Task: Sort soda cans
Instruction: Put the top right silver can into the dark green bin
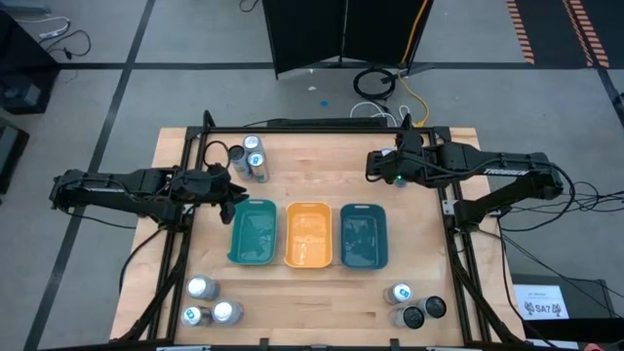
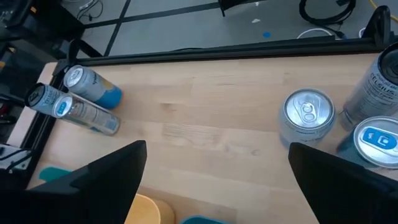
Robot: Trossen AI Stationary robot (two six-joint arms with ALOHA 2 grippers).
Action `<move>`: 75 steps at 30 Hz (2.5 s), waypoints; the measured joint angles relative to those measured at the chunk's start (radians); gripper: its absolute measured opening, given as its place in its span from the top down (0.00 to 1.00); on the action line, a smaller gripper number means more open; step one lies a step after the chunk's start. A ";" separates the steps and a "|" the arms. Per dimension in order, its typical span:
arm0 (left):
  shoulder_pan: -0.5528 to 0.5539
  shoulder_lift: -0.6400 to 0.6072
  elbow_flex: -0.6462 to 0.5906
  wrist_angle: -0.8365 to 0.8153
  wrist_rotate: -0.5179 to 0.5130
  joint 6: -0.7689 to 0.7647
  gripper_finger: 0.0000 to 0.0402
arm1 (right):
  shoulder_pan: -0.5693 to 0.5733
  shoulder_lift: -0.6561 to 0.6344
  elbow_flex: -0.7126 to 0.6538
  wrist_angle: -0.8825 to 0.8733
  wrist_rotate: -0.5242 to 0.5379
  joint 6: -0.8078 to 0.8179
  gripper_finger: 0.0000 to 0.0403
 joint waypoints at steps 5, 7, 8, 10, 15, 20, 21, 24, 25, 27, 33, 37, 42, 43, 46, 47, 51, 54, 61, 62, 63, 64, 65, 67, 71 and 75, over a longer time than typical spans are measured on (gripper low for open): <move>0.000 0.000 0.000 0.023 -0.016 0.001 0.71 | 0.000 0.000 0.000 0.000 0.000 -0.010 0.04; 0.000 0.000 0.000 0.025 -0.032 0.002 0.71 | -0.002 0.000 0.000 0.000 0.000 -0.011 0.04; 0.000 0.000 0.000 0.024 -0.042 0.002 0.71 | -0.005 0.000 0.000 0.000 0.000 -0.009 0.04; 0.000 0.000 0.000 0.026 -0.062 0.002 0.71 | -0.012 0.000 0.000 0.000 0.004 -0.003 0.04; 0.000 0.000 0.000 0.027 -0.099 0.001 0.71 | -0.040 0.000 0.000 -0.008 0.003 -0.062 0.04; 0.000 0.000 0.000 0.027 -0.147 0.000 0.71 | -0.122 0.000 0.000 0.076 -0.019 -0.251 0.04; 0.000 0.000 0.000 0.027 -0.147 0.000 0.71 | -0.153 0.001 0.000 0.114 -0.053 -0.324 0.04; 0.000 0.000 0.000 0.027 -0.147 0.000 0.71 | -0.268 0.030 0.000 0.215 -0.225 -0.537 0.05; 0.000 0.000 0.000 0.030 -0.147 0.000 0.71 | -0.308 0.047 0.000 0.228 -0.284 -0.584 0.06; 0.000 0.000 0.000 0.054 -0.147 -0.001 0.71 | -0.389 0.087 0.000 0.223 -0.392 -0.667 0.06; 0.000 0.000 0.000 0.103 -0.147 -0.001 0.71 | -0.557 0.217 0.000 0.127 -0.522 -0.924 0.06; 0.000 0.000 0.000 0.102 -0.147 -0.052 0.71 | -0.608 0.285 0.000 0.047 -0.528 -1.038 0.06; 0.000 0.000 0.000 0.102 -0.153 -0.053 0.71 | -0.637 0.329 0.000 0.024 -0.523 -1.164 0.06; 0.000 0.000 0.000 0.101 -0.156 -0.053 0.71 | -0.642 0.333 0.000 0.024 -0.523 -1.192 0.06; 0.000 0.000 0.000 0.101 -0.160 -0.053 0.71 | -0.655 0.349 0.000 0.020 -0.524 -1.284 0.06; 0.000 0.000 0.000 0.101 -0.161 -0.054 0.71 | -0.660 0.355 0.000 0.014 -0.524 -1.310 0.06; 0.000 0.000 0.000 0.101 -0.162 -0.057 0.71 | -0.667 0.379 0.000 -0.036 -0.525 -1.392 0.06; 0.000 0.000 0.000 0.101 -0.162 -0.057 0.71 | -0.665 0.401 0.000 -0.055 -0.522 -1.442 0.06; 0.000 0.000 0.000 0.101 -0.163 -0.079 0.71 | -0.666 0.443 0.000 -0.090 -0.516 -1.509 0.06; 0.000 0.000 0.000 0.101 -0.163 -0.079 0.71 | -0.666 0.449 0.000 -0.105 -0.515 -1.515 0.06; 0.000 0.000 0.000 0.100 -0.163 -0.079 0.71 | -0.666 0.454 0.000 -0.117 -0.514 -1.521 0.06; 0.000 0.000 0.000 0.100 -0.163 -0.079 0.71 | -0.666 0.458 0.000 -0.128 -0.513 -1.525 0.06; 0.000 0.000 0.000 0.100 -0.163 -0.079 0.71 | -0.666 0.464 0.000 -0.138 -0.506 -1.528 0.06; 0.000 0.000 0.000 0.100 -0.163 -0.079 0.71 | -0.665 0.470 0.000 -0.151 -0.483 -1.531 0.06; 0.000 0.000 0.000 0.100 -0.163 -0.079 0.71 | -0.666 0.474 0.000 -0.156 -0.467 -1.535 0.06; 0.000 0.000 0.000 0.100 -0.163 -0.079 0.71 | -0.665 0.474 0.000 -0.156 -0.465 -1.546 0.07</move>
